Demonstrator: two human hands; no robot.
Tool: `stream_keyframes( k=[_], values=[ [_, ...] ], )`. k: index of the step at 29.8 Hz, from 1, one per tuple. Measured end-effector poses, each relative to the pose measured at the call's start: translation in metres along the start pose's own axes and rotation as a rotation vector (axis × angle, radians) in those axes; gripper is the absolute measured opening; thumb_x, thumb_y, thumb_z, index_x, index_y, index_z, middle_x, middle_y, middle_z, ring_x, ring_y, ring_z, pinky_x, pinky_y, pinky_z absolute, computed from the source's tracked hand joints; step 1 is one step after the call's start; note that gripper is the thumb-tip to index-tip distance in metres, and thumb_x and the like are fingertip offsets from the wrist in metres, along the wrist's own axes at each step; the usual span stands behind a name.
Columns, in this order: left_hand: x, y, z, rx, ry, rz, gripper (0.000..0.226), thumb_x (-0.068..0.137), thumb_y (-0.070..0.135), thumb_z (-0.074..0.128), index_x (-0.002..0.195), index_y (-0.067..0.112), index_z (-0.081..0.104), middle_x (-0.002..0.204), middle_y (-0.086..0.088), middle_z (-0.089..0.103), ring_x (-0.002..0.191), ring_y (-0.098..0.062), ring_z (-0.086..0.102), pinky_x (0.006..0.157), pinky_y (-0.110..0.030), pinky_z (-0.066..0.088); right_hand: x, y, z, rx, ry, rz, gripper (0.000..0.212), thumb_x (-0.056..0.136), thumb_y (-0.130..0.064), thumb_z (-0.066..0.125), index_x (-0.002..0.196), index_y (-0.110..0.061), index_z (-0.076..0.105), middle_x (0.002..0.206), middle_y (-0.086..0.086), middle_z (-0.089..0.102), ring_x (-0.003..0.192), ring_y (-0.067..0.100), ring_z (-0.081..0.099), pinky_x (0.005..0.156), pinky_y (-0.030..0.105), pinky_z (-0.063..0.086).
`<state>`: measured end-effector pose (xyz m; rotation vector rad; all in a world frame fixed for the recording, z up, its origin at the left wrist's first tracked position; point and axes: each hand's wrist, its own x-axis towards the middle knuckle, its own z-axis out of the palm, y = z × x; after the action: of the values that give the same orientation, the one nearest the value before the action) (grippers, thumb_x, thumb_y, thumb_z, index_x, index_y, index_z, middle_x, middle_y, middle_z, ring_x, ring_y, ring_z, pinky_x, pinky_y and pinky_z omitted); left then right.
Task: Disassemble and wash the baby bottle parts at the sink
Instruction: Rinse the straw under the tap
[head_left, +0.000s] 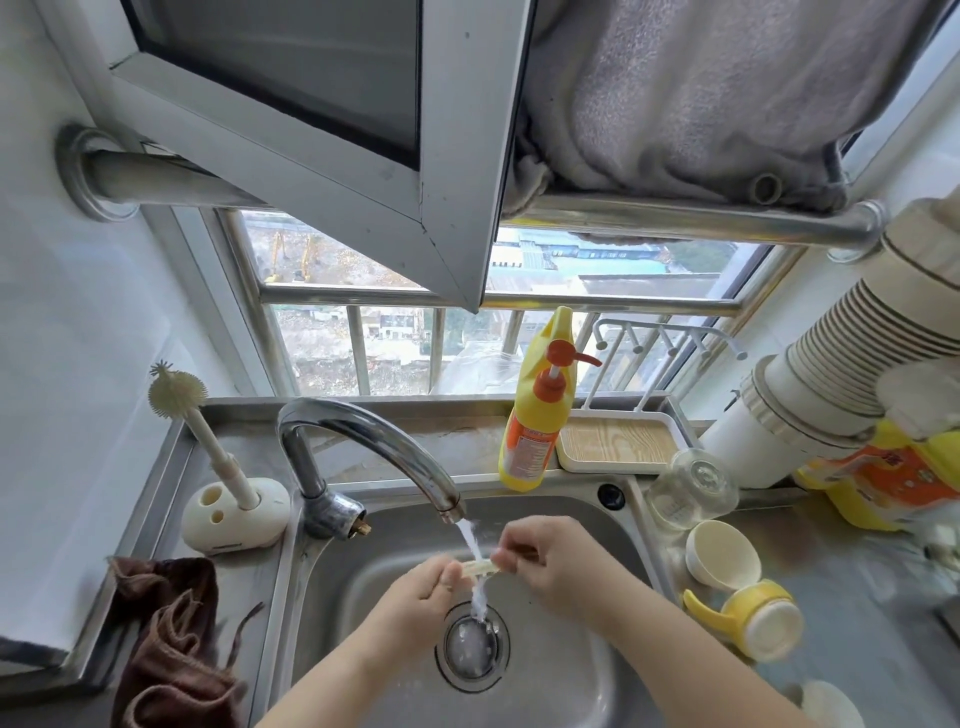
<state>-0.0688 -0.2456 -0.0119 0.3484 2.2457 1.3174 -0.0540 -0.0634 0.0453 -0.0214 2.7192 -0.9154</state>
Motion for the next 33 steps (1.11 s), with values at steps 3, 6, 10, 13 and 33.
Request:
stream_keyframes(
  k=[3, 6, 10, 13, 33],
  values=[
    [0.0, 0.002, -0.001, -0.101, -0.029, -0.06, 0.025, 0.098, 0.009, 0.042, 0.09, 0.024, 0.061, 0.053, 0.019, 0.059, 0.05, 0.013, 0.05, 0.054, -0.01, 0.036, -0.002, 0.005, -0.005, 0.06, 0.074, 0.071, 0.021, 0.093, -0.026, 0.054, 0.074, -0.018, 0.06, 0.067, -0.008, 0.054, 0.06, 0.006, 0.045, 0.057, 0.02, 0.037],
    [-0.002, 0.006, -0.004, -0.213, -0.014, -0.059, 0.029, 0.092, -0.002, 0.051, 0.086, 0.024, 0.064, 0.049, 0.023, 0.06, 0.046, 0.011, 0.051, 0.053, -0.007, 0.039, -0.006, 0.008, 0.002, -0.013, 0.017, 0.03, 0.024, 0.093, -0.024, 0.051, 0.07, -0.023, 0.053, 0.067, -0.01, 0.051, 0.061, 0.005, 0.044, 0.059, 0.022, 0.037],
    [-0.002, 0.006, -0.005, -0.336, 0.057, -0.051, 0.02, 0.084, -0.004, 0.063, 0.081, 0.013, 0.071, 0.057, 0.006, 0.067, 0.05, -0.003, 0.057, 0.055, -0.013, 0.046, -0.009, 0.015, 0.004, 0.014, 0.101, 0.105, 0.028, 0.094, -0.023, 0.049, 0.067, -0.021, 0.053, 0.07, -0.006, 0.057, 0.056, 0.002, 0.041, 0.054, 0.019, 0.032],
    [-0.002, 0.005, -0.005, -0.457, 0.11, -0.061, 0.01, 0.08, -0.009, 0.065, 0.076, -0.001, 0.067, 0.06, -0.009, 0.066, 0.048, -0.015, 0.056, 0.051, -0.021, 0.048, -0.015, 0.011, 0.005, -0.004, 0.069, 0.086, 0.032, 0.095, -0.023, 0.048, 0.063, -0.027, 0.046, 0.064, -0.008, 0.048, 0.061, 0.007, 0.042, 0.06, 0.027, 0.037],
    [0.004, 0.012, 0.013, -0.087, -0.096, 0.044, 0.01, 0.098, 0.023, 0.044, 0.094, 0.025, 0.052, 0.063, 0.009, 0.045, 0.05, -0.004, 0.038, 0.051, -0.016, 0.034, -0.037, 0.0, -0.018, -0.08, 0.126, 0.135, 0.012, 0.091, -0.023, 0.056, 0.086, -0.02, 0.066, 0.066, -0.013, 0.053, 0.063, 0.004, 0.049, 0.062, 0.017, 0.041]
  ],
)
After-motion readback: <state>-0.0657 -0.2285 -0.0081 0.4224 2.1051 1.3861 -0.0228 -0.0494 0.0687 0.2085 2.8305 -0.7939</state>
